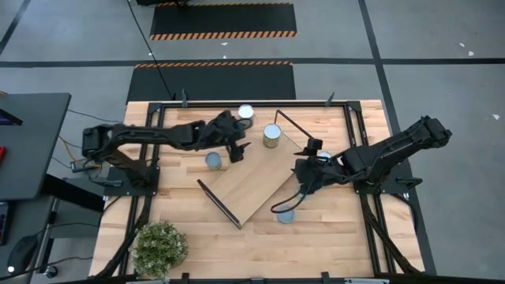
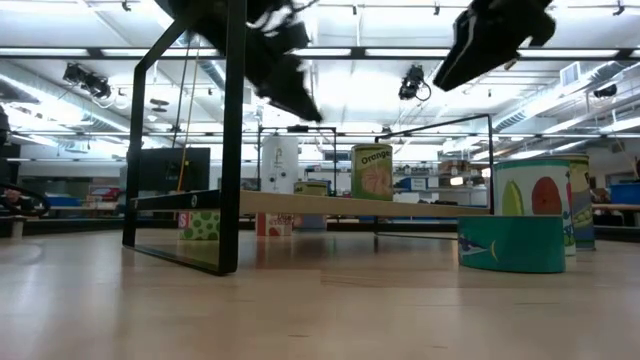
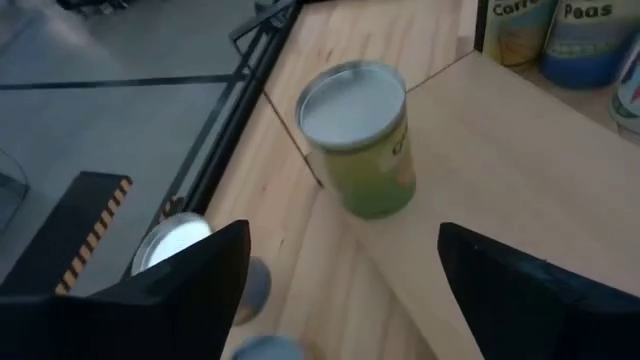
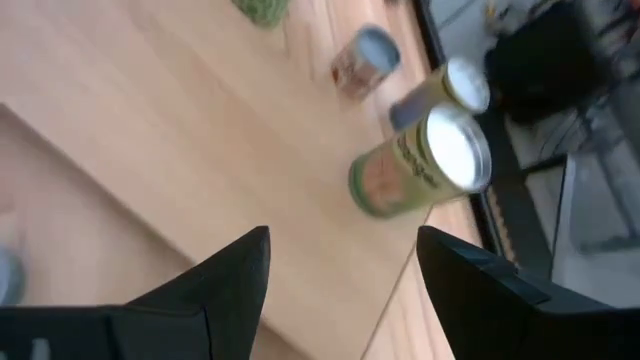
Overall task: Pick and place cans onto a shelf
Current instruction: Put the right dark blue fruit can on the shelf aligned with the green fruit can
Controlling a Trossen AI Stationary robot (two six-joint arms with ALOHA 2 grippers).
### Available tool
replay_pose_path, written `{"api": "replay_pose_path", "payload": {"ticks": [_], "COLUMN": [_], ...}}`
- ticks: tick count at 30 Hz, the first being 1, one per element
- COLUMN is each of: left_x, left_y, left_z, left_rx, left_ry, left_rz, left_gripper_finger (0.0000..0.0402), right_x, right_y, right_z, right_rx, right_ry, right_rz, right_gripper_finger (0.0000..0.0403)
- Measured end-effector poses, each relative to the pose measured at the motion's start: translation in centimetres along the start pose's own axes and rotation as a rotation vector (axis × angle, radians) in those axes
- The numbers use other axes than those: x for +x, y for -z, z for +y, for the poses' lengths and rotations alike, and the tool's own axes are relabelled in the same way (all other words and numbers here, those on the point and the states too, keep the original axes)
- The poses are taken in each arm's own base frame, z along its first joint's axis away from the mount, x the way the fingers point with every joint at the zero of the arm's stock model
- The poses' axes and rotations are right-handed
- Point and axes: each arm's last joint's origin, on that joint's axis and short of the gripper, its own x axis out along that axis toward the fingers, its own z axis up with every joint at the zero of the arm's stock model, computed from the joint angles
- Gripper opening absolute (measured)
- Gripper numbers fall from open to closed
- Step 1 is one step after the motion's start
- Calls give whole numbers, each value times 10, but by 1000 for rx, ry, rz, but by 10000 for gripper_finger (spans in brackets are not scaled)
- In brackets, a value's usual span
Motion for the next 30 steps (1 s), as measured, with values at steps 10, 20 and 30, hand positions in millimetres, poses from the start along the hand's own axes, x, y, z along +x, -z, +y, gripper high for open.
{"api": "replay_pose_path", "payload": {"ticks": [10, 20, 30], "left_x": [-40, -54, -54], "left_y": [33, 25, 26], "left_z": [4, 10, 10], "left_rx": [-88, -142, -160], "left_ry": [-12, -10, -6], "left_rz": [-69, -158, -149], "left_gripper_finger": [311, 311, 311], "right_x": [-11, 16, 47], "right_y": [5, 10, 21], "right_z": [-3, 13, 23], "right_rx": [-63, -270, -455], "right_ry": [-252, -391, -392], "right_rz": [298, 512, 697], "right_gripper_finger": [281, 390, 390]}}
